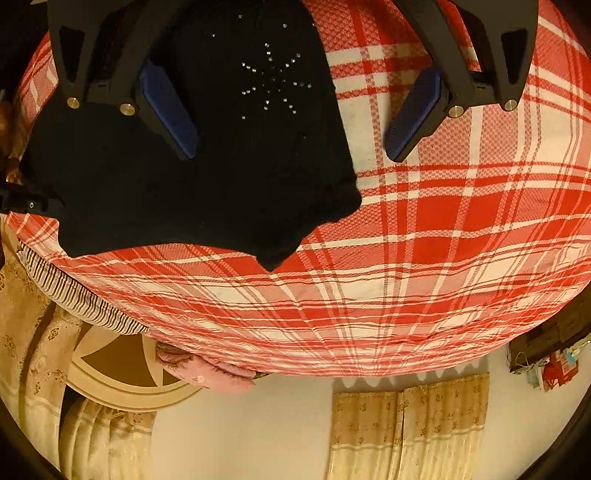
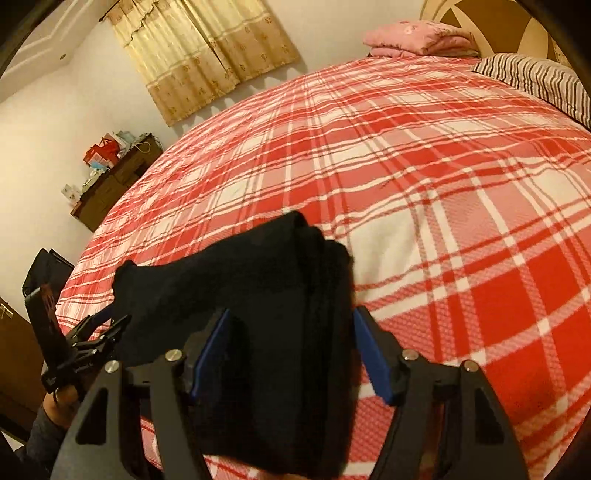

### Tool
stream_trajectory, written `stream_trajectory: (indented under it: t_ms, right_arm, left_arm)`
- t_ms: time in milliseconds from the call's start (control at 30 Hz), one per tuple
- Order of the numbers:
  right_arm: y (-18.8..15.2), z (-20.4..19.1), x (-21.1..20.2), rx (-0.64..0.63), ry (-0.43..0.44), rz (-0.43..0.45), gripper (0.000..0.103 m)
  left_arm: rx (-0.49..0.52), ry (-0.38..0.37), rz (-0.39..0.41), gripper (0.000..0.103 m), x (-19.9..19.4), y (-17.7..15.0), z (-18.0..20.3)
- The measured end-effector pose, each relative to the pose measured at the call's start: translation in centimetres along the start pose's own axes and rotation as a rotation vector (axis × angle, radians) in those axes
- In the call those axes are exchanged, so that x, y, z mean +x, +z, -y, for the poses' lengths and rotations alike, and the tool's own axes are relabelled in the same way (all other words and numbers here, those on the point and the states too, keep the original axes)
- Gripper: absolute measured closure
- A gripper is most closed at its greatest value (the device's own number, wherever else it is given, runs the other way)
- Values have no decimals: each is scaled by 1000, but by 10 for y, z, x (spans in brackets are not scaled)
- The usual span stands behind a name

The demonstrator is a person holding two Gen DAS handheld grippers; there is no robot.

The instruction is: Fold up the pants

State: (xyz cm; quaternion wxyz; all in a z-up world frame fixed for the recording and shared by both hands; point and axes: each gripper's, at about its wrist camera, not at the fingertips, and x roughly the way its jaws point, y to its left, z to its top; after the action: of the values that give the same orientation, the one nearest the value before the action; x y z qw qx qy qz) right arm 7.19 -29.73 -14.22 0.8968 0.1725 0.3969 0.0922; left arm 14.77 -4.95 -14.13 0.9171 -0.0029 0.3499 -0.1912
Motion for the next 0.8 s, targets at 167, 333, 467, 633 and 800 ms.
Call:
stream_trajectory:
  t_ms: [167,333,467,633,800]
  right_arm:
    - [0,7,-3,-17,37,-26,41]
    - [1,17,-6,5,58,-45,53]
    - [3,21,-9,12,64,-49,53]
    - [4,28,-15,4,61,-53,52]
    - [8,19,4,-3,81,-87,43]
  left_arm:
    - [31,-46,-24,1,-1,-1,-4]
    - [40,-64,-49,1,1,2,-6]
    - [47,-95,-44,1,-3,0,-9]
    - [54,-75,-42,1,1,2,-2]
    - [47,-108,-41,1,7,8,0]
